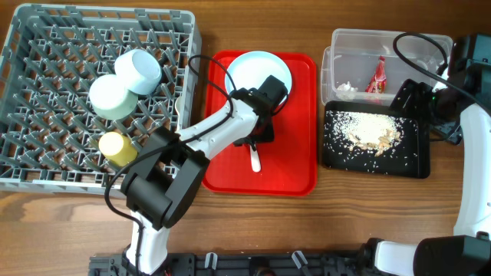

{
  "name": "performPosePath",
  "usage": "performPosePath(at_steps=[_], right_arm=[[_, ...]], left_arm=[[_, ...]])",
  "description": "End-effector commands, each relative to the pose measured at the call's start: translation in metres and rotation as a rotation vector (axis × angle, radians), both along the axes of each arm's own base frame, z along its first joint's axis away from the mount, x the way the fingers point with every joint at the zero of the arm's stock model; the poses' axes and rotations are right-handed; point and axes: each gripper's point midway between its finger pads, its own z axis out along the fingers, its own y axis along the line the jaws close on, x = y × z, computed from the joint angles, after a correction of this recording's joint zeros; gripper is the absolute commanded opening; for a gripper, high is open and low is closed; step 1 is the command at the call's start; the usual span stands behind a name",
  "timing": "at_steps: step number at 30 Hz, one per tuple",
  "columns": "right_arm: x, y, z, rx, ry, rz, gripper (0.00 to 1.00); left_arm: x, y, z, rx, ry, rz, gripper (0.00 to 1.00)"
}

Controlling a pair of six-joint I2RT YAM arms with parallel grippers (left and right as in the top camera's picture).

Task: Sort waste into correct bins and load items into the dishwasher rack
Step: 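Reach the left gripper to the white fork and grasp it, then carry the white fork to the dish rack and release it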

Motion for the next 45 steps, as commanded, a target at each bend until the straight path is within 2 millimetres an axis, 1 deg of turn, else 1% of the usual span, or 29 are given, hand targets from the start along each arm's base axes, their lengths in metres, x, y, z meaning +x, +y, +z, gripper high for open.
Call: performPosePath(at_steps=[1, 2, 3, 5, 9, 10, 11, 16, 19, 21, 24, 30, 34, 36, 39, 42, 45], right_arm=[[0.001, 0.002, 0.010, 0.006, -0.038, 0.007, 1.00], [0.001, 0.002, 0.010, 0.006, -0.038, 0.007, 1.00], [0.001, 0.002, 0.010, 0.006, -0.038, 0.007, 1.00], [0.001, 0.002, 0.010, 0.005, -0.038, 0.007, 1.00], [0.001, 0.002, 0.010, 0.005, -0.038, 0.007, 1.00], [0.001, 0.002, 0.010, 0.005, -0.038, 0.006, 1.00], [0.001, 0.002, 0.010, 0.005, -0.038, 0.007, 1.00], [0.001, 0.002, 0.010, 0.006, -0.038, 0.007, 1.00], [0.001, 0.002, 0.010, 0.005, -0.038, 0.007, 1.00], [0.001, 0.002, 0.010, 0.006, -0.038, 0.007, 1.00], [0.001, 0.002, 0.010, 0.005, -0.038, 0.007, 1.00], [0.001, 0.002, 0.010, 0.005, -0.038, 0.009, 1.00], [0.001, 0.002, 0.010, 0.005, -0.038, 0.009, 1.00], [0.001, 0.002, 0.010, 0.005, -0.038, 0.010, 1.00], [0.001, 0.002, 0.010, 0.005, -0.039, 0.009, 1.00], [0.001, 0.002, 0.010, 0.005, -0.038, 0.009, 1.00], [0.001, 0.002, 0.010, 0.005, -0.039, 0.010, 1.00]], left_arm=[[0.004, 0.002, -0.010, 0.025, -0.006, 0.036, 0.52], [0.002, 0.002, -0.012, 0.030, 0.000, 0.033, 0.47], [0.001, 0.002, -0.015, 0.034, 0.005, 0.031, 0.40], [-0.001, 0.003, -0.019, 0.045, 0.018, 0.030, 0.32], [-0.004, 0.005, -0.018, 0.052, 0.027, 0.029, 0.25], [-0.004, 0.006, -0.018, 0.053, 0.028, 0.030, 0.17], [-0.004, 0.007, -0.018, 0.055, 0.029, 0.032, 0.14], [-0.002, 0.011, -0.016, 0.056, 0.030, 0.038, 0.08], [0.001, 0.013, -0.011, 0.050, 0.022, 0.045, 0.06], [0.004, 0.016, -0.004, 0.042, 0.012, 0.054, 0.04], [0.009, 0.021, 0.012, 0.024, -0.011, 0.065, 0.04], [0.018, 0.037, 0.065, 0.006, -0.098, -0.046, 0.04], [0.026, 0.063, 0.114, -0.013, -0.189, -0.093, 0.04], [0.033, 0.081, 0.141, -0.014, -0.258, -0.135, 0.04], [0.040, 0.108, 0.172, 0.011, -0.343, -0.204, 0.04], [0.046, 0.136, 0.188, 0.058, -0.391, -0.264, 0.04], [0.051, 0.159, 0.190, 0.096, -0.391, -0.282, 0.04]])
